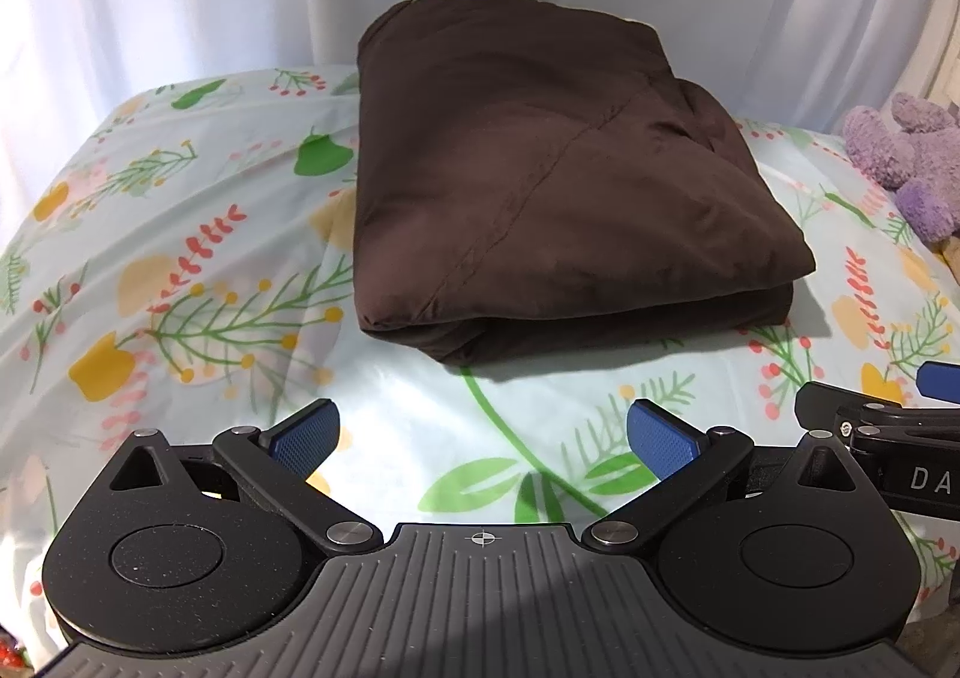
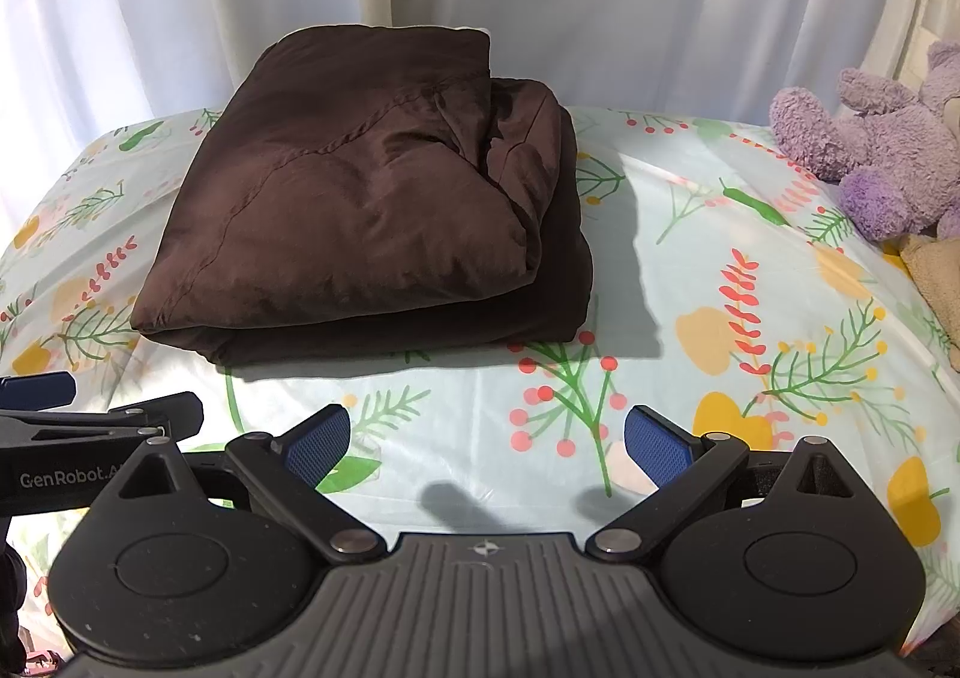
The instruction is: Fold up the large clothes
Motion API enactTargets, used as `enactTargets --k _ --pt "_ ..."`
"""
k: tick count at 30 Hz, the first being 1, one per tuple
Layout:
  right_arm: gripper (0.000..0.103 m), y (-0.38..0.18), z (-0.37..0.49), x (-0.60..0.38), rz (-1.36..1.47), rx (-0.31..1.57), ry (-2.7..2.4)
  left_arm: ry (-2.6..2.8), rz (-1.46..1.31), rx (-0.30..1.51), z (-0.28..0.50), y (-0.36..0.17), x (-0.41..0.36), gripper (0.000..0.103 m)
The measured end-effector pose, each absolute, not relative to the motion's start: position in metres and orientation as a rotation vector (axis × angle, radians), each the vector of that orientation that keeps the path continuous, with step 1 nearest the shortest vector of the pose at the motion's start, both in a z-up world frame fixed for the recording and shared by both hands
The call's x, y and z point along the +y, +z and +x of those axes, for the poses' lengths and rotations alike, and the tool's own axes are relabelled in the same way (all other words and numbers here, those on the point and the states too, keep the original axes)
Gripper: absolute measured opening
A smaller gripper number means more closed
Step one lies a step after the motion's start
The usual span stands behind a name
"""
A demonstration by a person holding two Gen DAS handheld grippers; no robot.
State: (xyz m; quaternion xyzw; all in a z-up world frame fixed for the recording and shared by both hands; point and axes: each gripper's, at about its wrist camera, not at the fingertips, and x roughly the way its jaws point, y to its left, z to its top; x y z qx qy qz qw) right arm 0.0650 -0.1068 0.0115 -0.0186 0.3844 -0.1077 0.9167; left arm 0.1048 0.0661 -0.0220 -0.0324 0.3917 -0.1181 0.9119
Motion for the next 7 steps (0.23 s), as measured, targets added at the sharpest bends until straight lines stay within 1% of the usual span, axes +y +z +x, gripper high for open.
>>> enactTargets --k 7 --pt "0.098 0.0115 0.0679 -0.1075 -0.035 0.789 -0.230 -0.235 -0.057 0.812 0.1072 -0.0228 0.0645 0.103"
